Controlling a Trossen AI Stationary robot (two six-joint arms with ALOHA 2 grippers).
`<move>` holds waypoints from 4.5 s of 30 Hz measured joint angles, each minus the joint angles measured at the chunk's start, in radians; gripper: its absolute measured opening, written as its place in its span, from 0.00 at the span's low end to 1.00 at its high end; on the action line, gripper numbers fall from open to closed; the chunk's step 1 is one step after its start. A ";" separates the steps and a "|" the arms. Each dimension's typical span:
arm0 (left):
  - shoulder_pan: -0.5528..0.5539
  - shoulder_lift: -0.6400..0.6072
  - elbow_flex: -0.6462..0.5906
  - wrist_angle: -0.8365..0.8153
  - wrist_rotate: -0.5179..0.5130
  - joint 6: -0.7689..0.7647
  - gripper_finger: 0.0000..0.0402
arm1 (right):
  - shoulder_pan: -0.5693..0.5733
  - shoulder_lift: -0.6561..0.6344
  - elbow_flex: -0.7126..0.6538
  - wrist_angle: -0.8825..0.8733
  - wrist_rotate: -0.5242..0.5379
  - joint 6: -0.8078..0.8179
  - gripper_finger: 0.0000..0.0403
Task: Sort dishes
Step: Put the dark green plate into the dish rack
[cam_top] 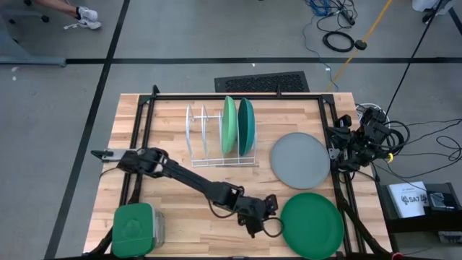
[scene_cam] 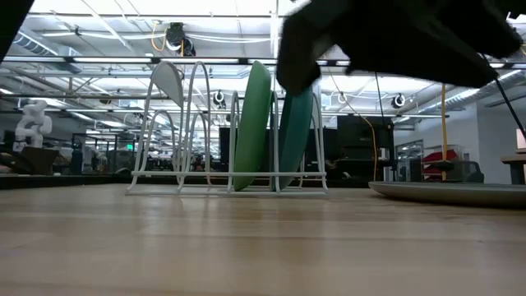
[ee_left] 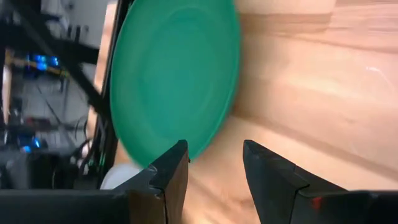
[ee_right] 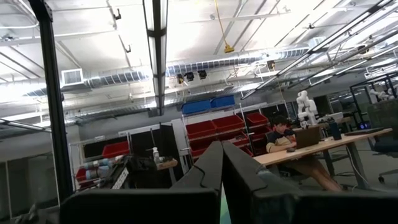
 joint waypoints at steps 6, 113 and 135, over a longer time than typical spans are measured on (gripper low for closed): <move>0.006 0.056 0.002 0.180 0.112 0.102 0.38 | 0.000 0.000 0.000 0.001 0.000 -0.003 0.00; -0.062 -0.389 -0.057 -0.817 -0.263 -0.755 0.38 | -0.391 1.843 1.119 -1.911 -1.099 0.739 0.03; -0.119 -0.837 -0.057 -0.844 -0.787 -0.981 0.38 | -0.391 1.539 1.440 -1.949 0.030 0.630 0.00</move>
